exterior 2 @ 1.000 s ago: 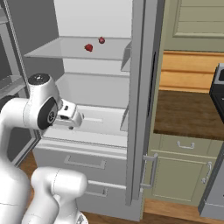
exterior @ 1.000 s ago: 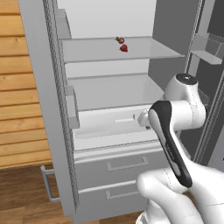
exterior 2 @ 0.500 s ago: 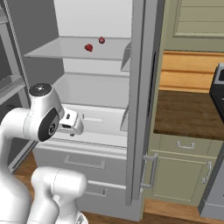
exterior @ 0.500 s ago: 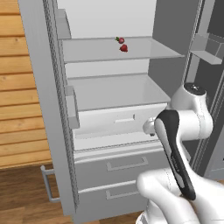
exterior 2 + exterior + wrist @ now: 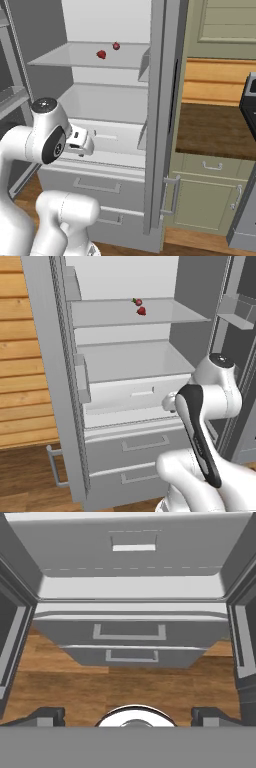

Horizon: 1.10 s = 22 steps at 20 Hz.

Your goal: Take the strawberry from the fridge and place it on top of the pancake, located on the dining counter.

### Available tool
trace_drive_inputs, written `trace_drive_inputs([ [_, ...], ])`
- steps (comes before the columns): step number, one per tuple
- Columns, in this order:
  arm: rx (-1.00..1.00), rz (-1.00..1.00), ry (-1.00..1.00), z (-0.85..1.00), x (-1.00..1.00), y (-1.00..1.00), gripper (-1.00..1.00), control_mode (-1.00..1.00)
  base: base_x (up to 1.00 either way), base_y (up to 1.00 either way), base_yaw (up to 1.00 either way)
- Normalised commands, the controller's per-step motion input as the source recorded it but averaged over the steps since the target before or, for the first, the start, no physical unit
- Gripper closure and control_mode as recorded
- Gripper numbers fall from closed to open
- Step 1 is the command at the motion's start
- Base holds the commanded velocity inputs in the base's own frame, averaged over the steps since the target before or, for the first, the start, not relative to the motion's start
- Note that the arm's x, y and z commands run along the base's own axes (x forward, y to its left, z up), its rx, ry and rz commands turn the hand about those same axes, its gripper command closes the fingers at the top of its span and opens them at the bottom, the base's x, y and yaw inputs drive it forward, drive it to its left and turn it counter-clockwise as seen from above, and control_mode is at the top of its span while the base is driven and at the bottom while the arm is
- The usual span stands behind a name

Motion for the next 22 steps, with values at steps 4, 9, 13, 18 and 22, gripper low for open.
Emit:
trace_drive_inputs([
  [4,0.00,-0.02,0.00,0.00,0.00,0.09,-1.00,1.00,0.00,0.17,-0.10],
  [9,0.00,0.00,0.00,0.00,0.00,0.00,-1.00,1.00,0.00,0.24,-0.26],
  [13,0.00,0.00,0.00,0.00,0.00,0.00,-1.00,1.00,0.14,0.08,-0.04],
  [18,0.00,0.00,0.00,0.00,0.00,0.00,-1.00,1.00,0.61,0.00,0.11],
  [22,0.00,0.00,0.00,0.00,0.00,0.00,-1.00,1.00,0.41,0.00,0.05],
])
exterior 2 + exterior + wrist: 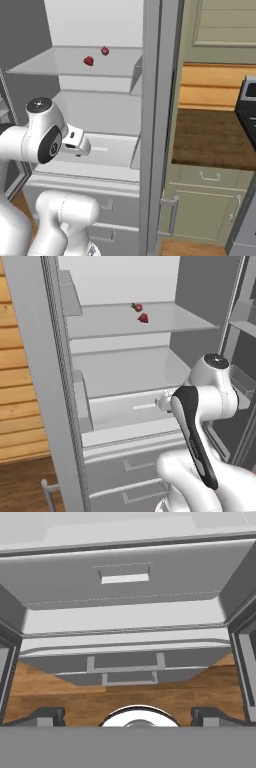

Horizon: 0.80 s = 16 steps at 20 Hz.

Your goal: Take the strawberry from the fridge and place it on top of the pancake, located on the dining counter.

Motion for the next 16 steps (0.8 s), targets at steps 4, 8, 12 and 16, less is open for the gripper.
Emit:
trace_drive_inputs([
  [4,0.00,0.00,0.00,0.00,0.00,0.00,-1.00,1.00,0.42,0.00,0.01],
  [8,0.00,0.00,0.00,0.00,0.00,0.00,-1.00,1.00,0.49,0.12,0.00],
  [12,0.00,0.00,0.00,0.00,0.00,0.00,-1.00,1.00,0.51,0.21,0.01],
  [16,0.00,0.00,0.00,0.00,0.00,0.00,-1.00,1.00,0.23,0.13,0.00],
])
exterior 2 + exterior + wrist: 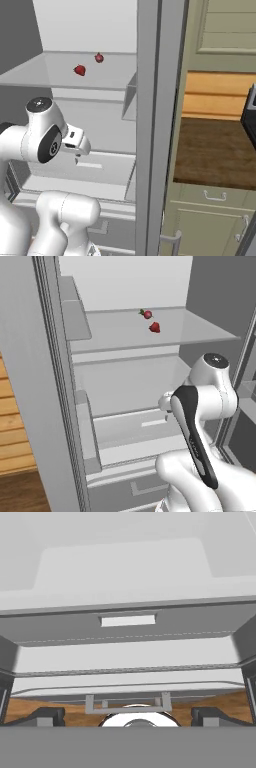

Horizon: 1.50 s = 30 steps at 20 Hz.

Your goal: Take the strawberry from the fridge and place it on top of the pancake, located on the dining counter.

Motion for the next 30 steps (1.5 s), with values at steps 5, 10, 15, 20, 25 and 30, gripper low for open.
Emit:
trace_drive_inputs([
  [5,0.00,0.00,0.00,0.00,0.00,0.00,-1.00,1.00,0.07,0.35,0.00],
  [10,0.00,0.00,0.00,0.00,0.00,0.00,-1.00,1.00,0.06,0.25,0.00],
  [15,0.00,0.00,0.00,0.00,0.00,0.00,-1.00,1.00,0.00,0.33,0.11],
  [20,0.00,0.00,0.00,0.00,0.00,0.00,-1.00,1.00,0.00,0.24,0.14],
  [25,0.00,0.00,0.00,0.00,0.00,0.00,-1.00,1.00,0.00,0.00,0.00],
  [30,0.00,0.00,-0.15,0.05,0.06,0.00,-1.00,-1.00,0.01,0.00,0.00],
])
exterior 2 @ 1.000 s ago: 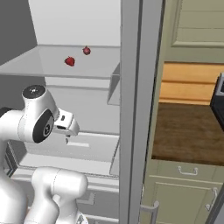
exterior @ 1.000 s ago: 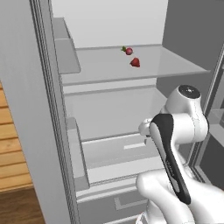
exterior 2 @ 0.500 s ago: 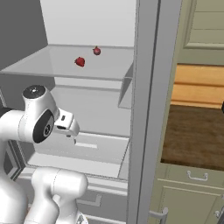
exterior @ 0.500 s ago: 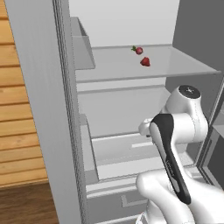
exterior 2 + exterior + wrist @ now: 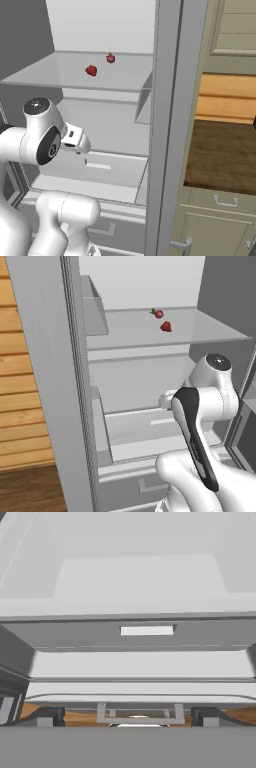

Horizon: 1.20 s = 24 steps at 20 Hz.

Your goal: Take the strawberry from the fridge and place it on top of the pancake, located on the dining counter.

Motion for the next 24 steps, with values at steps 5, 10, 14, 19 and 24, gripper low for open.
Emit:
trace_drive_inputs([
  [5,0.00,0.00,-0.23,0.59,0.10,-0.01,-1.00,-1.00,0.00,0.00,0.00],
  [10,0.00,0.00,-0.26,0.75,-0.04,-0.08,-1.00,-1.00,0.00,0.00,0.00],
  [14,0.00,-0.03,-0.07,0.97,0.01,-0.01,-1.00,-1.00,0.00,0.00,0.00],
  [19,0.00,-0.07,0.00,0.76,0.17,-0.07,-1.00,-1.00,0.00,0.00,0.00],
  [24,0.00,-0.04,0.14,0.21,0.65,-0.21,-1.00,-1.00,0.00,0.00,0.00],
])
